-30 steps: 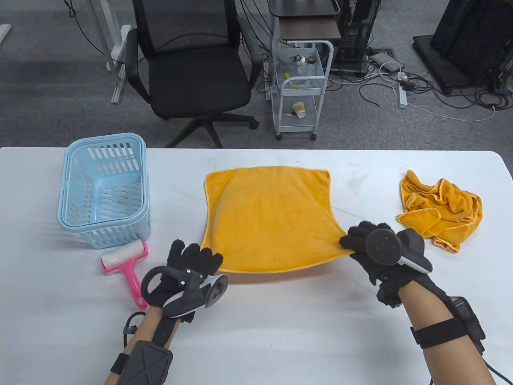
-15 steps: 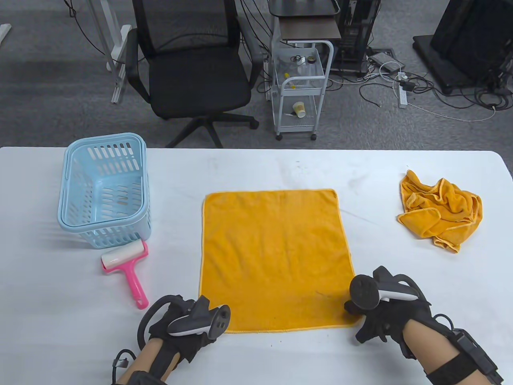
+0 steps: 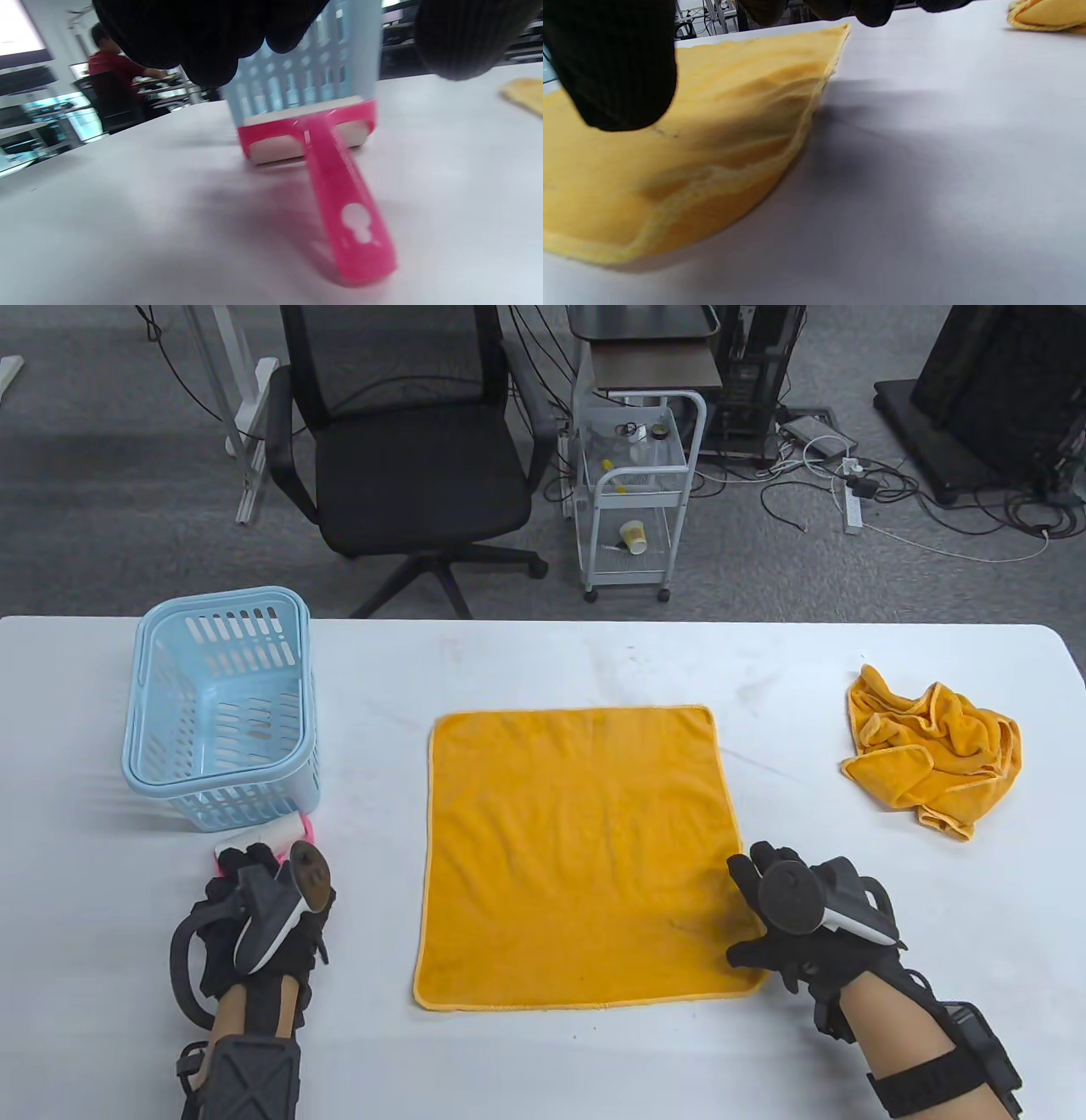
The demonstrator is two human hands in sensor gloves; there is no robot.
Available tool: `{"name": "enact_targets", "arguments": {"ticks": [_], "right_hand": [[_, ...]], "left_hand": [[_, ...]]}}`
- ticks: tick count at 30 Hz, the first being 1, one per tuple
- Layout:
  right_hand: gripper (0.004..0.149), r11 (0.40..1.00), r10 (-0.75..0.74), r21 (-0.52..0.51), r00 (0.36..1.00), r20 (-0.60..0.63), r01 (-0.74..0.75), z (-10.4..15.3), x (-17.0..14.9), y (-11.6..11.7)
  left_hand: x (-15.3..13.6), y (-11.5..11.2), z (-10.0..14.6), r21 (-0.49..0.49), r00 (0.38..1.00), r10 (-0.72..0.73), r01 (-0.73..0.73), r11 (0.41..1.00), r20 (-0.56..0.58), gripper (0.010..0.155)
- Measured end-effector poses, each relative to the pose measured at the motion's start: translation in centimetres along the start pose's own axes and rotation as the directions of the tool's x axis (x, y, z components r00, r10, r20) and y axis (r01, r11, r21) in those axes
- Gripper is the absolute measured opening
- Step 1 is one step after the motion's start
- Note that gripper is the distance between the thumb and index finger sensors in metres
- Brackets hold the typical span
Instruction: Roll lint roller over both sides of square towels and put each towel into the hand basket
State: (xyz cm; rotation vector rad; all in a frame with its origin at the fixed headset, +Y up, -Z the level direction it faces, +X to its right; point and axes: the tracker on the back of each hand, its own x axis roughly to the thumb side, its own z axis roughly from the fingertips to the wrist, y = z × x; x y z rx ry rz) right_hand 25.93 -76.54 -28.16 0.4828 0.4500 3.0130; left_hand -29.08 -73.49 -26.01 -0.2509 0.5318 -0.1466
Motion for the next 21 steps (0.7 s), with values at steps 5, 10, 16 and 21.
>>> {"name": "enact_targets", "arguments": {"ticks": [5,10,16,21], "right_hand": [[0.103,0.999,0.043,0.005,0.999,-0.017,-0.042,0.1,-0.1,0.4],[0.103,0.997,0.064,0.040,0.998,-0.027,-0.063,0.2,-0.4,1.3],[0.102,0.997,0.055,0.063,0.998,-0.032,-0.053,0.0,-0.6,1.5],[0.102,0.995,0.062,0.081,0.998,-0.034,-0.059,0.0,-0.5,1.6]], "left_hand": [[-0.2,-2.3,-2.3,-0.118,0.975,0.117,-0.141,0.983,-0.189,0.091],[0.6,-3.2,-3.4,-0.130,0.945,0.196,-0.236,0.963,-0.264,0.086],[0.9,-4.0,-4.0,-0.123,0.925,0.219,-0.267,0.956,-0.311,0.065],[-0.4,-3.7,-3.4,-0.110,0.897,0.315,-0.363,0.925,-0.310,0.052]]}}
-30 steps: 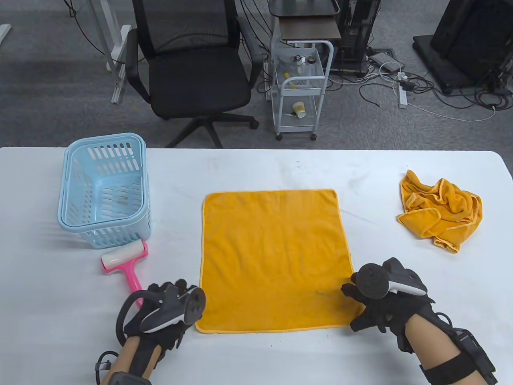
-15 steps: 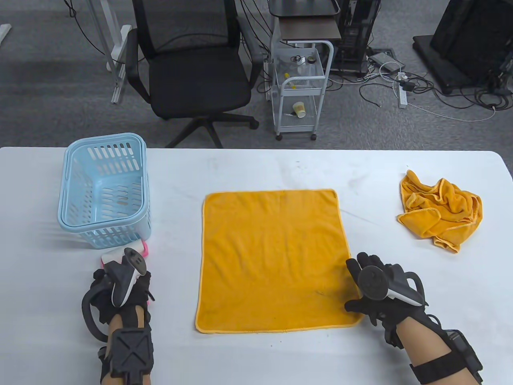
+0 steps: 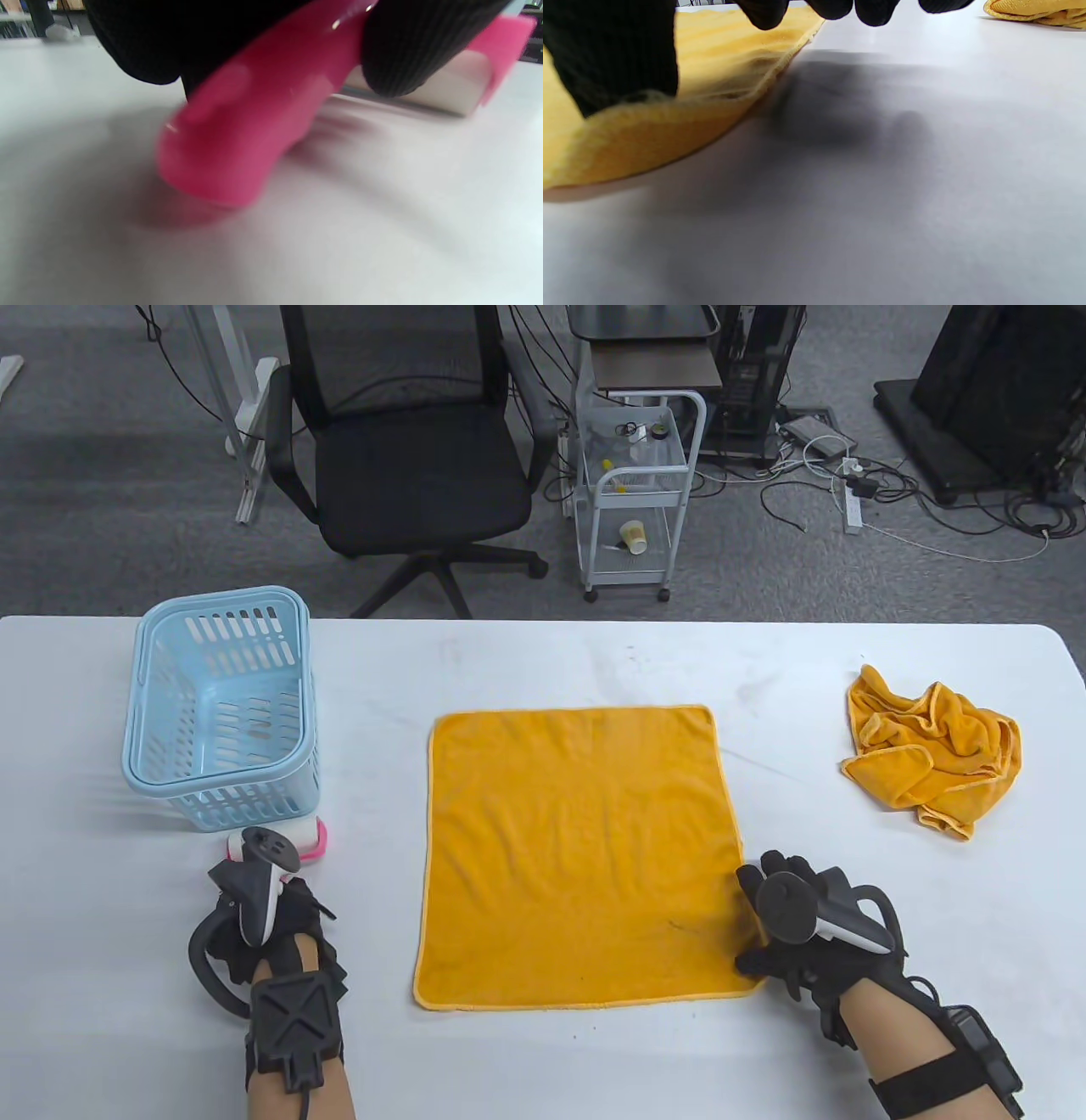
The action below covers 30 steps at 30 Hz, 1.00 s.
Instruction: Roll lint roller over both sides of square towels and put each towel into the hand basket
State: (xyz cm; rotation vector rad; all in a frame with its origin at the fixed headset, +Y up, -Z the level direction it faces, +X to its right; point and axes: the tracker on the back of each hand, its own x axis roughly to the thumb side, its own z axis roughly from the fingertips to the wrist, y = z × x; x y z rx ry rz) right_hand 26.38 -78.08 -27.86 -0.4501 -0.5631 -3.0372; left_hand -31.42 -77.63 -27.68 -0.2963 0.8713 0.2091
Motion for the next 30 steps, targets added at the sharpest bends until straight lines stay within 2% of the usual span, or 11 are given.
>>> {"name": "enact_targets", "arguments": {"ticks": [3,6,10,14,17,22,30], "right_hand": [[0.102,1.000,-0.006,-0.001,1.000,0.006,0.006,0.0,0.0,0.0],[0.101,1.000,-0.011,-0.001,1.000,0.011,0.011,0.0,0.0,-0.1],[0.102,1.000,-0.003,0.010,1.000,0.016,0.003,-0.1,0.1,0.0],[0.102,1.000,-0.004,0.015,1.000,0.022,0.003,-0.2,0.2,0.1],[0.101,1.000,-0.002,0.018,1.000,0.022,0.001,-0.2,0.2,0.2],[0.101,1.000,-0.007,0.022,1.000,0.014,0.007,-0.2,0.1,0.2],[0.101,0.999,-0.014,0.040,1.000,0.012,0.013,-0.3,0.1,0.4]], "left_hand": [[0.0,1.3,1.3,-0.006,0.995,0.073,-0.073,0.997,0.074,0.050],[0.9,2.6,3.2,0.014,0.983,0.073,-0.077,0.997,0.166,0.050],[3.9,4.7,7.4,0.058,0.943,0.063,-0.087,0.995,0.325,0.050],[7.5,5.4,11.7,0.099,0.883,0.025,-0.081,0.992,0.469,0.051],[10.3,5.1,14.8,0.122,0.824,-0.017,-0.063,0.990,0.567,0.051],[14.2,3.3,19.1,0.146,0.712,-0.090,-0.018,0.989,0.696,0.051],[17.9,-0.7,23.1,0.152,0.552,-0.169,0.076,0.985,0.816,0.051]]}}
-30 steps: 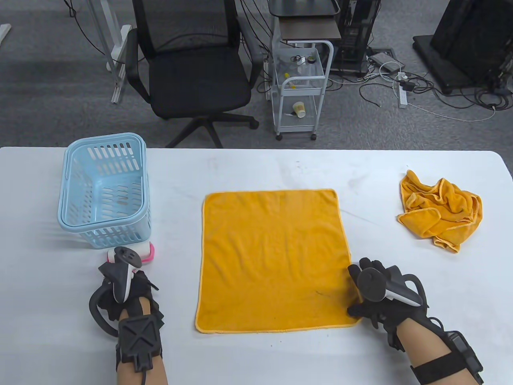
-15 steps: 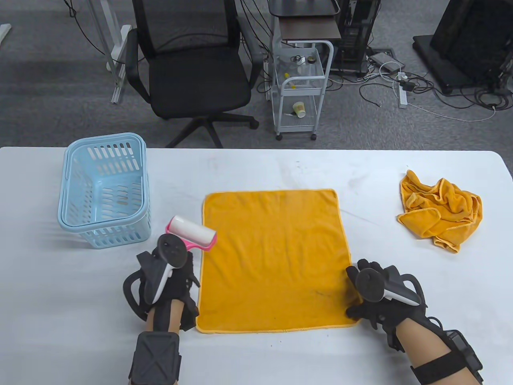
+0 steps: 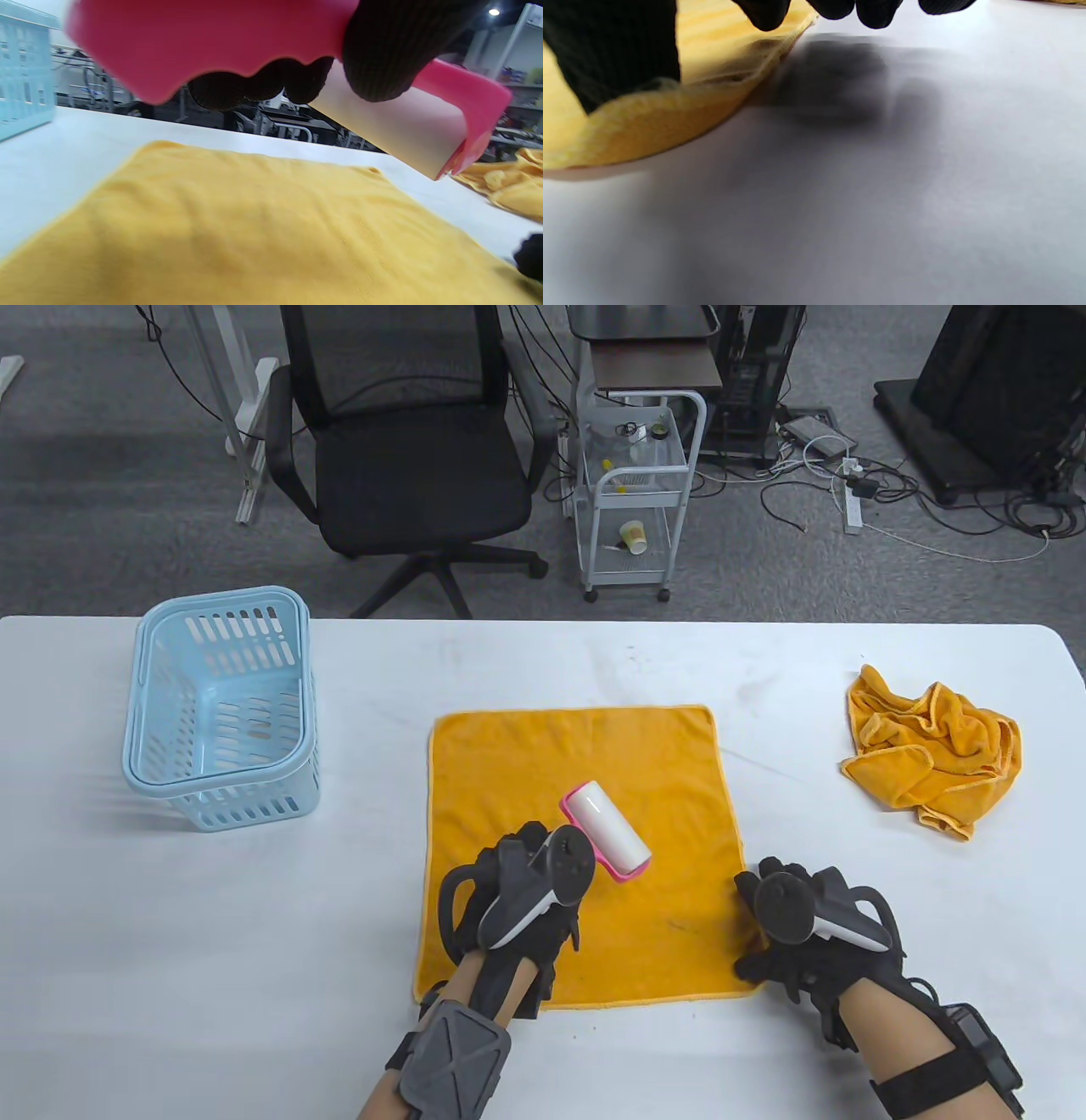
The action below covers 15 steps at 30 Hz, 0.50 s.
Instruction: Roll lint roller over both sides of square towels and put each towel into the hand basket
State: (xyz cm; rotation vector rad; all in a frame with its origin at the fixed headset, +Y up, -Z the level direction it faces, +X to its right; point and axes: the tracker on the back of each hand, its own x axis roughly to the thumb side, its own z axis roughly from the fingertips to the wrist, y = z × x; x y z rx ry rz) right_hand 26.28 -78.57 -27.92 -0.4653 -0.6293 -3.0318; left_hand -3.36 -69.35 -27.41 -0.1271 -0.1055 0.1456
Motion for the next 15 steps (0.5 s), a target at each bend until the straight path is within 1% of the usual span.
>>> {"name": "enact_targets", "arguments": {"ticks": [3,6,7,10,12,15], "right_hand": [[0.100,1.000,-0.006,0.008,1.000,-0.002,0.006,0.0,0.0,0.0],[0.100,1.000,-0.012,0.013,1.000,-0.004,0.012,0.0,-0.1,0.0],[0.100,1.000,-0.014,0.015,1.000,-0.005,0.014,0.0,-0.1,0.1],[0.100,1.000,-0.017,0.019,1.000,-0.006,0.017,0.0,-0.1,0.1],[0.100,1.000,-0.019,0.021,1.000,-0.006,0.019,0.0,-0.2,0.1],[0.100,0.999,-0.021,0.024,1.000,-0.007,0.022,-0.1,-0.2,0.1]], "left_hand": [[1.6,-1.7,-0.3,-0.051,0.997,-0.029,0.033,0.998,0.078,0.051],[2.5,-3.2,-0.6,-0.103,0.991,-0.053,0.066,0.993,0.127,0.052],[2.8,-3.7,-0.8,-0.122,0.985,-0.068,0.088,0.989,0.160,0.052],[3.1,-4.9,-1.1,-0.160,0.982,-0.071,0.100,0.982,0.176,0.052],[3.0,-5.4,-1.4,-0.195,0.979,-0.072,0.110,0.975,0.191,0.052],[2.9,-6.1,-1.7,-0.223,0.976,-0.079,0.125,0.967,0.201,0.051]]}}
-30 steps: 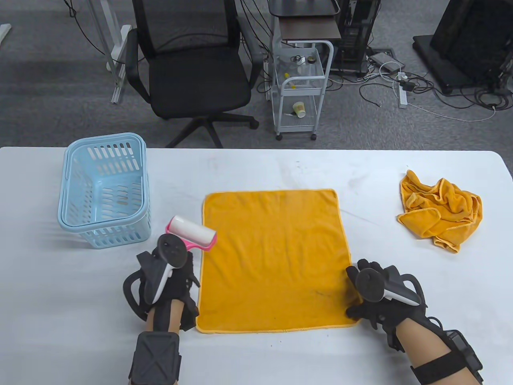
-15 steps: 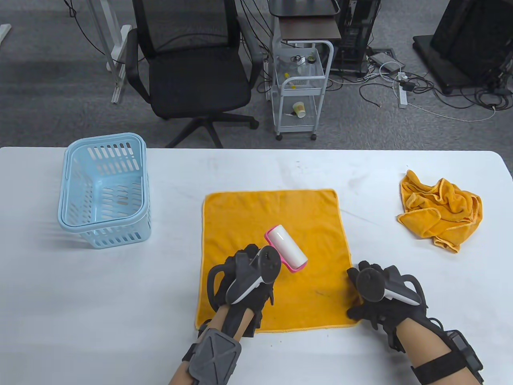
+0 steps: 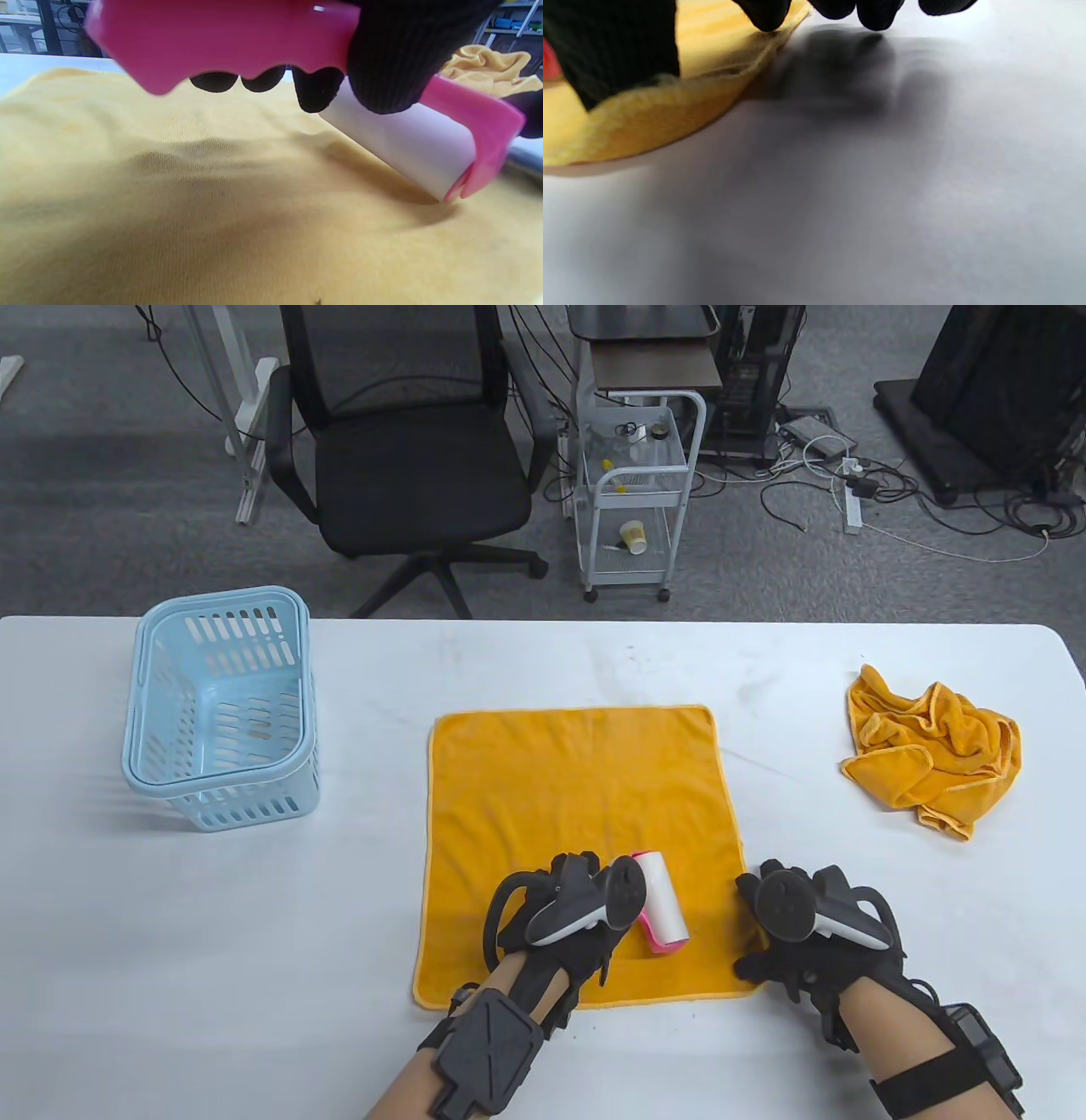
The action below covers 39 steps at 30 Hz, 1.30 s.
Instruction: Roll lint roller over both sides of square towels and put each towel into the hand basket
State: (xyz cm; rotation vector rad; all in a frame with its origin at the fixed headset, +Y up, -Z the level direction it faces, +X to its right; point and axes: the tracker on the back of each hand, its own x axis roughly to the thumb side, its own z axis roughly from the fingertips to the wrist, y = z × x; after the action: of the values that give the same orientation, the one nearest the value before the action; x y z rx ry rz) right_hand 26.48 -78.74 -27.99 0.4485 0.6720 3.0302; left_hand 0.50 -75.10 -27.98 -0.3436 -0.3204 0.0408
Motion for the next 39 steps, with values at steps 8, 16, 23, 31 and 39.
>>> {"name": "enact_targets", "arguments": {"ticks": [8,16,23,31,39], "right_hand": [[0.100,1.000,-0.010,0.008,1.000,-0.005,0.010,0.0,-0.1,0.0],[0.100,1.000,-0.014,0.016,1.000,-0.007,0.014,0.0,-0.2,0.0],[0.099,1.000,-0.012,0.018,1.000,-0.008,0.012,0.0,-0.2,0.0],[0.098,1.000,0.003,0.027,1.000,-0.010,-0.003,-0.1,-0.1,-0.1],[0.098,1.000,0.002,0.030,1.000,-0.007,-0.002,-0.1,-0.1,0.0]], "left_hand": [[-0.8,-0.5,-0.5,-0.045,1.000,-0.009,0.009,0.999,-0.014,0.052],[-2.7,-0.3,0.7,-0.089,0.975,-0.222,0.218,0.972,-0.028,0.054],[-7.1,0.4,3.5,-0.221,0.910,-0.400,0.370,0.902,-0.112,0.054],[-11.9,0.8,6.0,-0.377,0.802,-0.564,0.468,0.799,-0.198,0.052],[-8.1,3.5,3.6,-0.158,0.946,-0.316,0.302,0.940,-0.076,0.051]]}}
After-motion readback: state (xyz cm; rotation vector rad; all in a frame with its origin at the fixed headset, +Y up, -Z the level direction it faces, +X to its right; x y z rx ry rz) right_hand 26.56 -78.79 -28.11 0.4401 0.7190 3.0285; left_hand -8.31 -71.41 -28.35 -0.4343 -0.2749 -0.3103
